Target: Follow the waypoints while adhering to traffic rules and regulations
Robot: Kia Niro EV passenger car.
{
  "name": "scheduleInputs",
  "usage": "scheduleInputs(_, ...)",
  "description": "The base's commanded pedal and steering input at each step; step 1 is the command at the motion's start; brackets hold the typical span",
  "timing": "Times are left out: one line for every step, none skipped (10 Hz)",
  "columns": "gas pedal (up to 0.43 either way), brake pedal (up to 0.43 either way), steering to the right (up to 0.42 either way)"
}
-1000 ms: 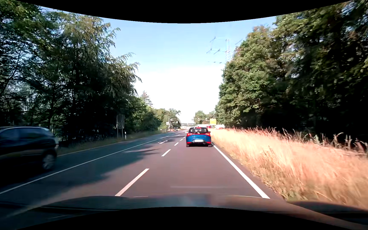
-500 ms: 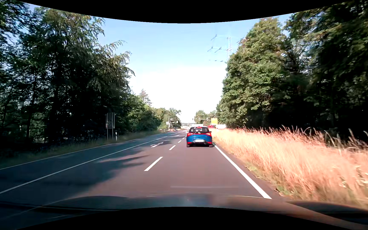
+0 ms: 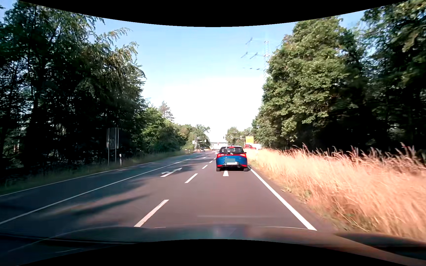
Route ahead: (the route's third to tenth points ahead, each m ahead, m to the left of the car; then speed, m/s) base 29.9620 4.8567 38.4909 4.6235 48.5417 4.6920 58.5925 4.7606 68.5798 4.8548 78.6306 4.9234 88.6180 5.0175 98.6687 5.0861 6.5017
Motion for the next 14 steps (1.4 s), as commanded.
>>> scheduleInputs(0.000, 0.146, -0.007)
scheduleInputs(0.000, 0.189, -0.007)
scheduleInputs(0.000, 0.207, -0.006)
scheduleInputs(0.000, 0.213, -0.006)
scheduleInputs(0.000, 0.213, -0.005)
scheduleInputs(0.000, 0.220, -0.005)
scheduleInputs(0.000, 0.220, -0.005)
scheduleInputs(0.000, 0.220, -0.005)
scheduleInputs(0.000, 0.220, -0.004)
scheduleInputs(0.000, 0.220, -0.004)
scheduleInputs(0.000, 0.220, -0.004)
scheduleInputs(0.000, 0.213, -0.003)
scheduleInputs(0.000, 0.213, -0.003)
scheduleInputs(0.000, 0.213, -0.002)
